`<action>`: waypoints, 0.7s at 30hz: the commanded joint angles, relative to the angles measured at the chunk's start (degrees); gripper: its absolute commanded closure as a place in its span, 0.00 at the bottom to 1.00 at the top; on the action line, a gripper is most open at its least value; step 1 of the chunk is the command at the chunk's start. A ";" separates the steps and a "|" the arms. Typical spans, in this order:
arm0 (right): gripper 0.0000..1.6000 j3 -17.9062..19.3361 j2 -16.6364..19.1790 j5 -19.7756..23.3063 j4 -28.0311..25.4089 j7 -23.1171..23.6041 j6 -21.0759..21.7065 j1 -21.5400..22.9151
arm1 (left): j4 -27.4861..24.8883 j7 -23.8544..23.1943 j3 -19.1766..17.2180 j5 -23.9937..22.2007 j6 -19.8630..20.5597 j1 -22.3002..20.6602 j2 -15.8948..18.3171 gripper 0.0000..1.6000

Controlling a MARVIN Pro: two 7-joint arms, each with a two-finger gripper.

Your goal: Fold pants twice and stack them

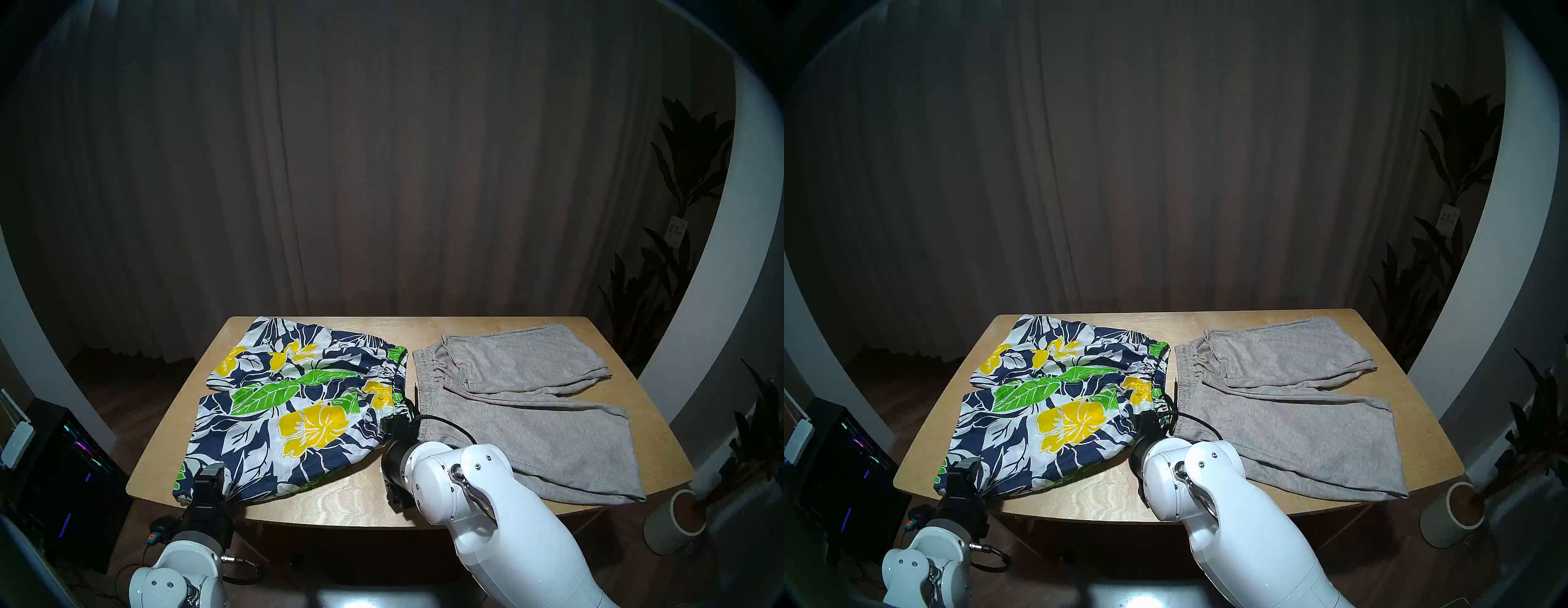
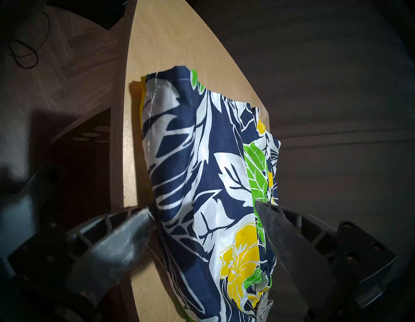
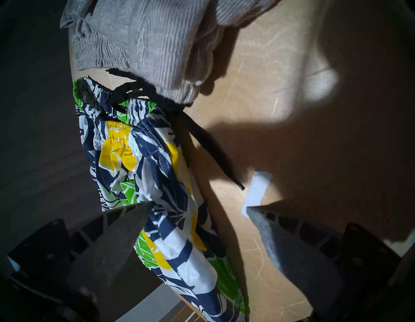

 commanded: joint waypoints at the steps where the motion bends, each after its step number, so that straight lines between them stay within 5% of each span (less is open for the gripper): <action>1: 0.00 -1.51 0.55 -0.97 3.15 1.46 -2.11 1.21 | 1.88 0.61 -0.42 -0.69 1.38 -1.93 1.60 0.00; 21: 0.00 -4.15 -1.09 -1.78 10.88 3.05 -3.15 5.55 | 5.17 0.71 -2.02 -2.71 3.44 -4.96 3.32 0.00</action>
